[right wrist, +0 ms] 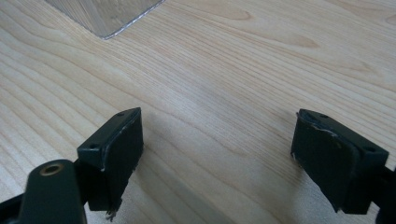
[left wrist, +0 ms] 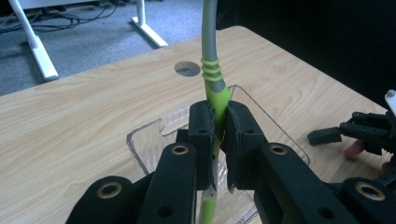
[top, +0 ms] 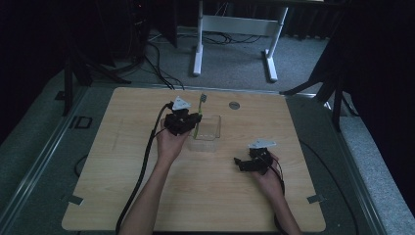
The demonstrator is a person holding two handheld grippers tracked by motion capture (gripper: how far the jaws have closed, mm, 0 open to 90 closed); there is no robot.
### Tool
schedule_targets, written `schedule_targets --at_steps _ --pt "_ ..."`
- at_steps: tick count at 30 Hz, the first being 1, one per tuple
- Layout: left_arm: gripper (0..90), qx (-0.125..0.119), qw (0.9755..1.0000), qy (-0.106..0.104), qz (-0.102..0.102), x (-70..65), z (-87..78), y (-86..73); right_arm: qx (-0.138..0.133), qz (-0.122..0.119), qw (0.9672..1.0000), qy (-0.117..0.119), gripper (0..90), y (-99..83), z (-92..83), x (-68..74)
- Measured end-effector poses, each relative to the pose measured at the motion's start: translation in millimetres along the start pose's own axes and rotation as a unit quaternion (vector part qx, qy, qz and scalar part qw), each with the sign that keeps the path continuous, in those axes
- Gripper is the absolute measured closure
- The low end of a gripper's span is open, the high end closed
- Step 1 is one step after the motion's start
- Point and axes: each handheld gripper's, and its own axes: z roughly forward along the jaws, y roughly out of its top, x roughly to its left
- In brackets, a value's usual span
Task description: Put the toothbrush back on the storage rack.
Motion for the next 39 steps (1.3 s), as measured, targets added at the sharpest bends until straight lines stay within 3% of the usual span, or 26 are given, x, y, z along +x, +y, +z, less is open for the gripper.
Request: schedule_targets --at_steps 39 --pt "81.6 0.041 0.9990 0.001 0.019 -3.3 14.4 -13.3 0.001 0.000 1.0000 0.000 16.7 0.0 -0.1 0.0"
